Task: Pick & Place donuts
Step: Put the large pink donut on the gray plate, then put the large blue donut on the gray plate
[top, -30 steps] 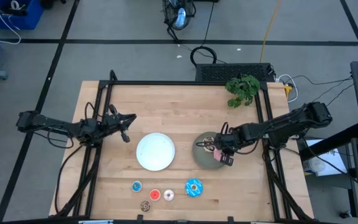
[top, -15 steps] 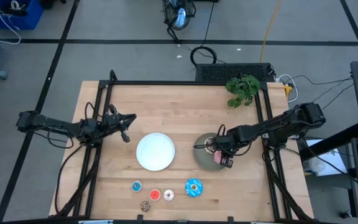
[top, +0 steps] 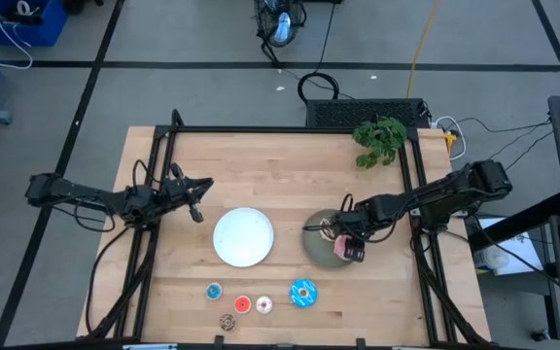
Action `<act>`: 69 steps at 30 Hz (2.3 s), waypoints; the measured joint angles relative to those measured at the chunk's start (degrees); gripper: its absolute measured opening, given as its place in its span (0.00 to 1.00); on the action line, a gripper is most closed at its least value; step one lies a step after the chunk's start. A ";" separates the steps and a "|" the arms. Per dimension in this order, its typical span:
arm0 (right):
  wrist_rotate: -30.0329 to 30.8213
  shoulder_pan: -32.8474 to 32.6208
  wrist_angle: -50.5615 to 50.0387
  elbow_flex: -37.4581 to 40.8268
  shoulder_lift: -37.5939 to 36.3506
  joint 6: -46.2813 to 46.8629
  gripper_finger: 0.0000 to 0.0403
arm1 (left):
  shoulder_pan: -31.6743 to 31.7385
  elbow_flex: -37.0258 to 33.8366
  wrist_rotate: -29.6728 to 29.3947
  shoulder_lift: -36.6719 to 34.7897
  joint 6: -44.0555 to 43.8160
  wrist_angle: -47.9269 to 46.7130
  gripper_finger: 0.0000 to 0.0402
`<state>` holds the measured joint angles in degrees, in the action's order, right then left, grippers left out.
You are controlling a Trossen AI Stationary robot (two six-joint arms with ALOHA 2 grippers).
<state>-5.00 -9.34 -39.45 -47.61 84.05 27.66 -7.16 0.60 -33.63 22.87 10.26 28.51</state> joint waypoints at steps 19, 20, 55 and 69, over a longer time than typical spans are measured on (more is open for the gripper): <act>4.83 -0.04 -11.51 -11.48 -0.02 -4.10 0.68 | 0.00 0.00 0.02 0.00 -0.04 -0.04 0.10; 5.35 -0.11 -12.87 -12.62 -0.02 -4.38 0.67 | 0.00 0.00 0.02 0.00 -0.07 -0.04 0.10; 7.05 -14.76 -10.74 -54.04 31.72 -19.69 0.00 | 0.00 0.01 0.04 0.00 -3.06 -3.76 0.10; 7.99 -15.51 -7.31 -51.32 32.02 -16.37 0.07 | 0.00 0.00 0.02 0.00 -3.28 -4.68 0.10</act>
<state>2.99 -24.85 -46.76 -98.92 116.07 11.29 -7.16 0.60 -33.61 22.87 6.98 23.84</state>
